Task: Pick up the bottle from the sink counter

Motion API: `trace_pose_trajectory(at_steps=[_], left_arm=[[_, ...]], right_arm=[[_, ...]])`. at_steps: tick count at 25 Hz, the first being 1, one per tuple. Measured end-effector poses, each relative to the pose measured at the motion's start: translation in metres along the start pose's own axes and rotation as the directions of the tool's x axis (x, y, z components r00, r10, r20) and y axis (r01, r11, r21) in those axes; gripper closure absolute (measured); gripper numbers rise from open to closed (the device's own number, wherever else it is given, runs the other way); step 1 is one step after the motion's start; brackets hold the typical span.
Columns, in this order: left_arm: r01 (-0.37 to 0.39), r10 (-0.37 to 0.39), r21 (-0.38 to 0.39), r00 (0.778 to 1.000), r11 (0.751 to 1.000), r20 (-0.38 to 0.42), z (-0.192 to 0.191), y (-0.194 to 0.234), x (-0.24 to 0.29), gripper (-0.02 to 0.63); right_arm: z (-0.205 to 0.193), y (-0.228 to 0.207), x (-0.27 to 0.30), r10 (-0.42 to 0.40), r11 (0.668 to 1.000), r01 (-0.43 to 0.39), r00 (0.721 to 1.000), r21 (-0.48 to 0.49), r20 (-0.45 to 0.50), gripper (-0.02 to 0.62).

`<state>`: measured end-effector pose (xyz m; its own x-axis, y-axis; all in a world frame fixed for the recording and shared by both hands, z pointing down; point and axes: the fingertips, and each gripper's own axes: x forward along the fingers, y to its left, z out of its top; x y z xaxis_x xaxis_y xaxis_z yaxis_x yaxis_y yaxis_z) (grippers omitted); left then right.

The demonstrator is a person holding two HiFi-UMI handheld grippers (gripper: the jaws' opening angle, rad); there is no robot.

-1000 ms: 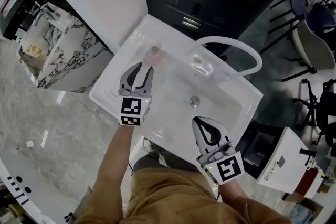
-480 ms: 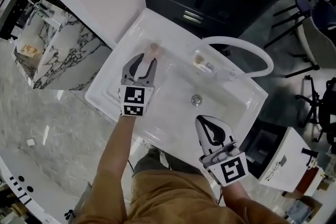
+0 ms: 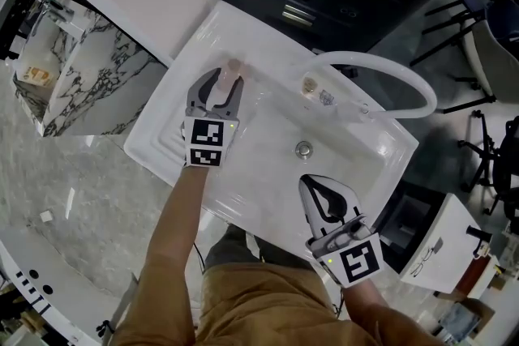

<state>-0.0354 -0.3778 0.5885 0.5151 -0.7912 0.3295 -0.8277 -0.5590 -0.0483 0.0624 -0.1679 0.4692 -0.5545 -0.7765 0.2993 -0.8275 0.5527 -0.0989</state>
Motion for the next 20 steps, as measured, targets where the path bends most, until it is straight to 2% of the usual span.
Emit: trace_pose_trajectory(at_steps=[3, 10, 20], left_arm=[[0.005, -0.005, 0.009, 1.0, 1.0, -0.016, -0.006, 0.001, 0.009, 0.431], [0.016, -0.016, 0.006, 0.999, 1.0, -0.03, -0.016, 0.002, 0.024, 0.408], [0.021, -0.02, 0.022, 0.998, 1.0, -0.052, -0.027, -0.002, 0.047, 0.408]], right_arm=[[0.0, -0.002, 0.004, 0.007, 1.0, -0.007, 1.0, -0.006, 0.025, 0.591], [-0.007, -0.002, 0.011, 0.018, 1.0, -0.018, 1.0, 0.009, 0.002, 0.591], [-0.019, -0.008, 0.013, 0.028, 1.0, -0.027, 0.999, 0.01, -0.029, 0.591]])
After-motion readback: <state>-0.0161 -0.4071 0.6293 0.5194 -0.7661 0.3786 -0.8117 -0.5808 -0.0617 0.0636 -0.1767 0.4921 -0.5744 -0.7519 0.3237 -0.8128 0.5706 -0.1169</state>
